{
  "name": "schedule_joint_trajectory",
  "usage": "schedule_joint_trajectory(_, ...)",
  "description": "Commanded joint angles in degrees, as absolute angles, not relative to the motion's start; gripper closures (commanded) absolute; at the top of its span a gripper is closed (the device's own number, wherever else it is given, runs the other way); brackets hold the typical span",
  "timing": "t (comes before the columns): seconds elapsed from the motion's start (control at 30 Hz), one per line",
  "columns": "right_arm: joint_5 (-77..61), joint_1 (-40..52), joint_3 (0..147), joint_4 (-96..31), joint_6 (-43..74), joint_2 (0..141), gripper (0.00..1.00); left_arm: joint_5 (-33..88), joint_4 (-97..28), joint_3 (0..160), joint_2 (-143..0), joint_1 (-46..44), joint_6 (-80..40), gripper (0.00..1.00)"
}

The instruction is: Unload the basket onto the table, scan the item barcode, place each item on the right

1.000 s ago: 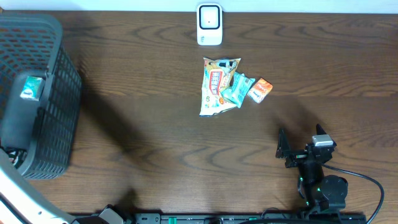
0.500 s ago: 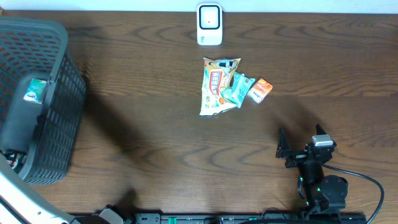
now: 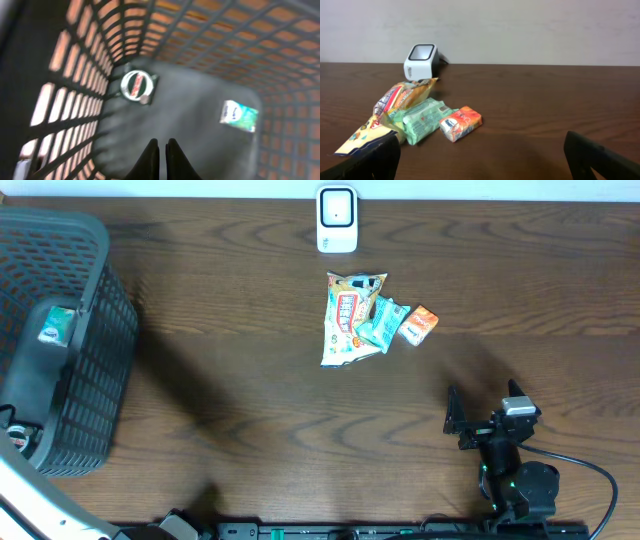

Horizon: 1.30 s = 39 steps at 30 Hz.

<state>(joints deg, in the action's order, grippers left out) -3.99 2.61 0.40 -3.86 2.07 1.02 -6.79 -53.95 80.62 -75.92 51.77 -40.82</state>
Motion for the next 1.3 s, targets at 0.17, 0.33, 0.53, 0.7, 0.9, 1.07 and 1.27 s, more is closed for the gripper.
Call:
schedule_joint_trajectory(0.17, -3.53, 3.07, 0.32, -4.10, 1.19, 0.82, 0.01, -16.60, -55.18, 80.12, -76.36, 52.12, -41.06, 0.92)
schedule_joint_trajectory(0.33, -3.53, 3.07, 0.32, -4.10, 1.19, 0.82, 0.01, -23.27, -60.90, 80.12, -76.36, 52.12, -49.32, 0.92)
schedule_joint_trajectory(0.53, -3.53, 3.07, 0.32, -4.10, 1.19, 0.82, 0.01, -23.22, -65.23, 80.12, -76.31, 53.06, -56.66, 0.93)
schedule_joint_trajectory(0.7, -3.53, 3.07, 0.32, -4.10, 1.19, 0.82, 0.01, -23.20, -67.75, 80.12, -76.29, 53.82, -60.34, 0.93)
schedule_joint_trajectory(0.9, -3.53, 3.07, 0.32, -4.10, 1.19, 0.82, 0.01, -22.00, -69.58, 80.12, -76.18, 53.82, -60.31, 0.92)
schedule_joint_trajectory(1.07, -3.53, 3.07, 0.32, -4.10, 1.19, 0.82, 0.01, -15.40, -69.56, 80.12, -75.72, 53.82, -60.29, 0.93)
schedule_joint_trajectory(1.27, -3.53, 3.07, 0.32, -4.10, 1.19, 0.82, 0.01, -11.57, -62.43, 80.12, -74.83, 53.82, -49.78, 0.93)
